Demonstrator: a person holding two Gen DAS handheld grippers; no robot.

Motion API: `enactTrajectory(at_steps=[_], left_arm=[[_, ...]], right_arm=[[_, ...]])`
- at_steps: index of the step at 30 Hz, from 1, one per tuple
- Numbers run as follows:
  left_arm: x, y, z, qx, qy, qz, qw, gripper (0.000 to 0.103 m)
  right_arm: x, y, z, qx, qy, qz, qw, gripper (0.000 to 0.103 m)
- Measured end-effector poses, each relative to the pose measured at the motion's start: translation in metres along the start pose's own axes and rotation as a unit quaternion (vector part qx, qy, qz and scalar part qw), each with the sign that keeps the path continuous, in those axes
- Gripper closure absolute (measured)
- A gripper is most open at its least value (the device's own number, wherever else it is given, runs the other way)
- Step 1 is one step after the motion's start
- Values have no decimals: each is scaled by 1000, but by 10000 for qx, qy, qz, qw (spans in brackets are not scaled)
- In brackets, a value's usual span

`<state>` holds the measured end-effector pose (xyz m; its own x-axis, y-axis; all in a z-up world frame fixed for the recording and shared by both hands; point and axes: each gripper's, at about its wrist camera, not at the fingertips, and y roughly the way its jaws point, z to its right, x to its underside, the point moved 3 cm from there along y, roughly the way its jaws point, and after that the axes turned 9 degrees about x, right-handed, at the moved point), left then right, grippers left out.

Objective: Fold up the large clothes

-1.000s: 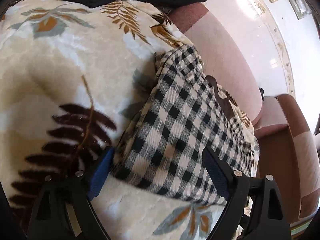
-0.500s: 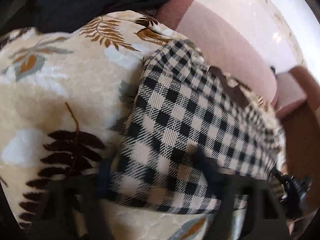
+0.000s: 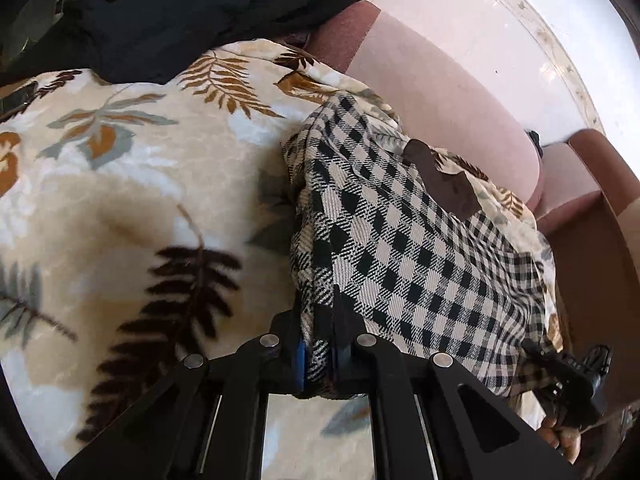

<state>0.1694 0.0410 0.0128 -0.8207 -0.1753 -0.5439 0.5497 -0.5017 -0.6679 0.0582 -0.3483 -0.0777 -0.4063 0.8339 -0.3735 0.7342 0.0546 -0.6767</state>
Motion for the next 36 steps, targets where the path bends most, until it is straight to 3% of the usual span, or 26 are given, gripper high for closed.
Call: enactTrajectory(at_steps=[6, 16, 18, 20, 21, 23, 26, 28, 32, 36], left_arm=[[21, -29, -6, -86, 87, -126, 9998, 96], [69, -62, -26, -226, 126, -329, 9991, 94], [71, -67, -29, -311, 129, -287, 9990, 93], [72, -79, -32, -329, 142, -172, 9992, 93], [71, -90, -34, -373, 152, -18, 9992, 93], [68, -108, -36, -440, 204, 239, 9985, 91], [62, -126, -30, -628, 360, 604, 9955, 73], [55, -128, -18, -646, 569, 762, 9934, 61], [47, -108, 8, -567, 895, 554, 9928, 60], [37, -62, 36, -657, 1348, 205, 9885, 60]], right_arm=[[19, -26, 8, -155, -47, -236, 9996, 88], [66, -56, 32, 62, -280, -590, 9978, 88], [69, -60, 42, 118, -189, -637, 9977, 81], [70, -72, 55, 298, -35, -575, 9979, 79], [70, -79, 63, 376, 44, -532, 9979, 71], [67, -99, 79, 379, 219, -325, 9985, 66], [58, -135, 92, 640, 200, 321, 9972, 63], [52, -149, 88, 676, -4, 593, 9959, 63], [53, -149, 49, 403, -751, 661, 9942, 63], [61, -115, -5, 316, -1542, 401, 9867, 63]])
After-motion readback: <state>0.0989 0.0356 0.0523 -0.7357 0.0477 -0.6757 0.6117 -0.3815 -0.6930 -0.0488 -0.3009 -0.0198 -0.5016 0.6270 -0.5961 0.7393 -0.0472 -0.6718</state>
